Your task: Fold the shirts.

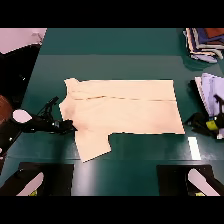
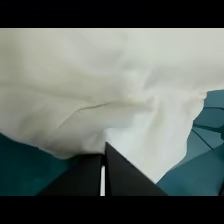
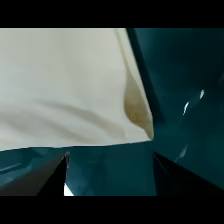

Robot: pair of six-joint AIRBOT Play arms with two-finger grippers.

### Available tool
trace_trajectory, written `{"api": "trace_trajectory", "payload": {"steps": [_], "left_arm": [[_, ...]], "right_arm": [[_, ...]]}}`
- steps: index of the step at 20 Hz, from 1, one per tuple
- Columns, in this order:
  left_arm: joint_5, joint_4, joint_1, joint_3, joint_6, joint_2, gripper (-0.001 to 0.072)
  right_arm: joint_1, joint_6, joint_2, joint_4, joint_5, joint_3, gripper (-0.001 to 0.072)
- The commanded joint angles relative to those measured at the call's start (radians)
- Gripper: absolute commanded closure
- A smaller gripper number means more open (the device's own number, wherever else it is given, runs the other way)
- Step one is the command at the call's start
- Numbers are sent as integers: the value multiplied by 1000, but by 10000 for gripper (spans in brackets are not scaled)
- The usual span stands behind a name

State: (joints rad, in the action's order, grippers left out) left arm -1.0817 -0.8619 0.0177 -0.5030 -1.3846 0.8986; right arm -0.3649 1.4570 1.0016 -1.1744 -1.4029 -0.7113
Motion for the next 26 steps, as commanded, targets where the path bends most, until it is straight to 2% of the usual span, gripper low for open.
{"api": "trace_trajectory", "payload": {"steps": [1,2,5,9,11,12,15,18,23,24,26], "left_arm": [[0,3,0,-24,5,-1,685],[0,3,0,-24,5,-1,685],[0,2,0,-24,4,-1,685],[0,1,0,-24,4,-1,685],[-6,-17,0,-24,4,-1,686],[-23,-42,0,-24,-6,-2,686],[-102,-175,0,-50,-37,-29,688],[-177,-309,0,-59,-113,-176,688],[-513,-274,0,-78,-188,-371,686],[-555,-266,0,-106,-190,-380,686],[-544,-263,0,-177,-190,-378,686]], "right_arm": [[-152,-1,-26,105,28,174,168],[-160,-1,-26,127,68,202,219],[-110,-3,-26,164,211,237,280],[13,-3,62,187,255,184,290],[80,-8,131,185,246,147,583],[112,-23,152,184,236,129,701],[186,-26,147,154,196,74,698],[188,-25,48,85,101,25,698],[103,-12,-185,-2,-205,-8,698],[83,13,-231,-16,-232,-8,698],[61,19,-292,-14,-234,-8,699]]}}
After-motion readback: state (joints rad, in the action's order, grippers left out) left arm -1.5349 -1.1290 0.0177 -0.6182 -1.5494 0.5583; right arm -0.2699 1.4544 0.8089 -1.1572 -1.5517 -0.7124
